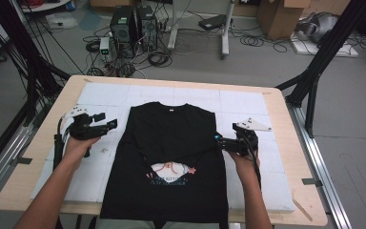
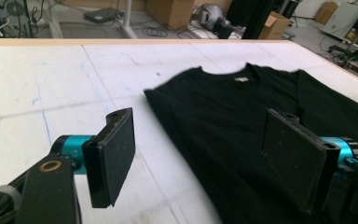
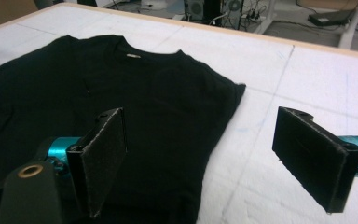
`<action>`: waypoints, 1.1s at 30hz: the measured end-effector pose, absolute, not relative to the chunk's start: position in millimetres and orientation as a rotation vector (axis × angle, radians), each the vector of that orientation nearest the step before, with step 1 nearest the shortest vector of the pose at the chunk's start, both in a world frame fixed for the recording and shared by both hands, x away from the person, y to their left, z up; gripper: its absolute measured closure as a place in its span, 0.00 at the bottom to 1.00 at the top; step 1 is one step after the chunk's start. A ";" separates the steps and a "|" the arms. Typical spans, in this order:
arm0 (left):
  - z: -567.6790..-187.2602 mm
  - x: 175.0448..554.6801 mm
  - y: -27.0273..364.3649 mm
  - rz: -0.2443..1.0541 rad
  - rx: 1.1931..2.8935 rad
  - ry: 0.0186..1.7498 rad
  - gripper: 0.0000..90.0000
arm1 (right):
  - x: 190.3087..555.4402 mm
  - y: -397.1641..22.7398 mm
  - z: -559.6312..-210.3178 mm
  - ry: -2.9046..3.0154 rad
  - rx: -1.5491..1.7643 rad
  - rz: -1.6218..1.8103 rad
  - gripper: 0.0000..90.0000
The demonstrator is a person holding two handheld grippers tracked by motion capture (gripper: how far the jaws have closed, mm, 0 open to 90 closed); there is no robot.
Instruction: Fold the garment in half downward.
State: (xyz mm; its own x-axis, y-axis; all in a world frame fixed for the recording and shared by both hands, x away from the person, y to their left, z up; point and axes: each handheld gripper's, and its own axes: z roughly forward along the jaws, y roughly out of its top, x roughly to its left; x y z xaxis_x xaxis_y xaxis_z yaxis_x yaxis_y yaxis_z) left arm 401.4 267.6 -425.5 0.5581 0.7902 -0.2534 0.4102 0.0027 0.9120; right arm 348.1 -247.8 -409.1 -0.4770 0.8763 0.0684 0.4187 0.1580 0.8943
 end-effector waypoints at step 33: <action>-457.0 498.5 211.8 0.448 1.996 1.043 0.93 | 384.8 -224.3 -394.1 2.041 1.229 1.230 0.21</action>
State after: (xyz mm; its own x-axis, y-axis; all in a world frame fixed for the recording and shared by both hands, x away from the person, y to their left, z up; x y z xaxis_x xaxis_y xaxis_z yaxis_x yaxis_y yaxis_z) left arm 498.5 211.8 -457.0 0.5933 0.8029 -0.0578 0.5109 -0.3201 0.7979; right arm 384.8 -224.3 -394.1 -0.4977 0.8652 0.0601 0.4575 0.2031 0.8657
